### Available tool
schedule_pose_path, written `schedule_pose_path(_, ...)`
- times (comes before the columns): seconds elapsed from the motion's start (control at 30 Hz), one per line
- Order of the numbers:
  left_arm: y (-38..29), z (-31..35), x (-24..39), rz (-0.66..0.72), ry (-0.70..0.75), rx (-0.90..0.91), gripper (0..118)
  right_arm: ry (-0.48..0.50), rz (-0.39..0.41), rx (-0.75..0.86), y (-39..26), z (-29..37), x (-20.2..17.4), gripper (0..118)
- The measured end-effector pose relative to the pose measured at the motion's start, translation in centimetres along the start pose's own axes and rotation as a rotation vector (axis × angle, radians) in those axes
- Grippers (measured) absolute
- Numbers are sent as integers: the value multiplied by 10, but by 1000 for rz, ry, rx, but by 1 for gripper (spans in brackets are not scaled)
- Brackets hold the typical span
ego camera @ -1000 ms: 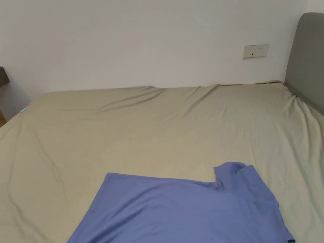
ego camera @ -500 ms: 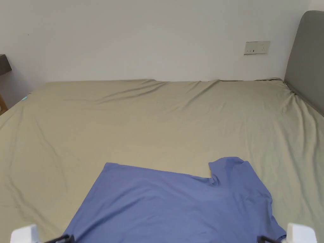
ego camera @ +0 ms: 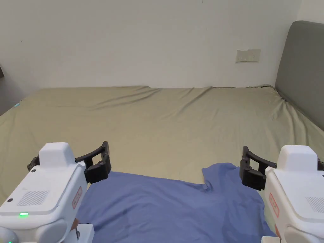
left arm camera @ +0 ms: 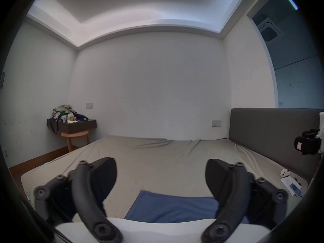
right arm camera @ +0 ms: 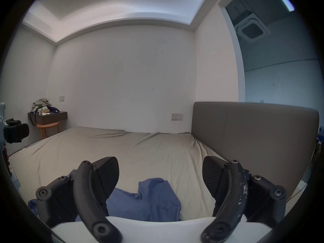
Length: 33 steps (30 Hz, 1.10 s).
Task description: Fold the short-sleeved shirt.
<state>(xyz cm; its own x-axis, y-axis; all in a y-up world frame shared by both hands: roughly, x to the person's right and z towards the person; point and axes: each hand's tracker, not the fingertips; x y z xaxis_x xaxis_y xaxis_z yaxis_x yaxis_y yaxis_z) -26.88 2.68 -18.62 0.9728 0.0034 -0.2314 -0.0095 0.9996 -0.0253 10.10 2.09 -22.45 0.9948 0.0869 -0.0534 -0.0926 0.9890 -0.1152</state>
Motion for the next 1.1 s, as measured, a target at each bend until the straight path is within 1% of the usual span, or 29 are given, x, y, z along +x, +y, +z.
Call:
schedule_pose_path(0.1,-4,-4,9,-11,-35,12,73,2,10,24,0,2,-3,95)
schedule_pose_path(0.13,-5,-5,12,-19,-42,5,38,0,11,31,-1,1,-4,81)
schedule_pose_path(0.17,-7,-7,14,-23,-44,1,8,-4,18,32,-1,1,-5,58)
schedule_pose_path(0.2,-10,-8,16,-32,-49,-1,0,-9,24,29,-2,-1,-6,28)
schedule_pose_path(0.23,-11,-10,15,-29,-47,-3,0,-2,29,24,-2,-4,-5,1)
schedule_pose_path(0.27,-13,-13,13,-14,-88,-19,0,-2,29,20,-6,-6,-4,1)
schedule_pose_path(0.33,-14,-20,12,-9,-81,-25,0,2,37,1,-10,-10,-4,1)
schedule_pose_path(0.43,-20,-45,9,-63,-71,-114,0,-2,37,-6,-14,-17,-10,1)
schedule_pose_path(0.53,-34,-81,3,-95,-101,-204,0,-3,34,-20,-13,-31,-9,1)
schedule_pose_path(0.67,-65,-154,-18,-66,-148,-435,0,-4,51,-45,-19,-55,-9,1)
schedule_pose_path(0.73,-80,-190,-29,-65,-130,-509,0,-11,64,-67,-23,-69,-10,1)
schedule_pose_path(0.77,-88,-209,-36,-34,-141,-582,0,-16,70,-78,-26,-77,-10,1)
schedule_pose_path(0.83,-107,-240,-49,-5,-139,-624,0,-16,73,-101,-32,-94,-10,1)
schedule_pose_path(0.87,-116,-255,-55,-12,-111,-655,2,-18,76,-116,-36,-103,-10,1)
schedule_pose_path(0.9,-125,-270,-60,5,-84,-680,8,-19,82,-132,-40,-112,-10,1)
schedule_pose_path(0.97,-142,-300,-71,30,-79,-752,39,-21,90,-158,-48,-129,-11,1)
schedule_pose_path(1.0,-151,-313,-75,26,-83,-779,57,-23,94,-172,-53,-138,-11,1)
schedule_pose_path(1.03,-159,-326,-78,14,-100,-823,63,-27,98,-184,-57,-145,-11,1)
schedule_pose_path(1.1,-175,-347,-78,-31,-62,-850,75,-30,92,-206,-65,-160,-11,1)
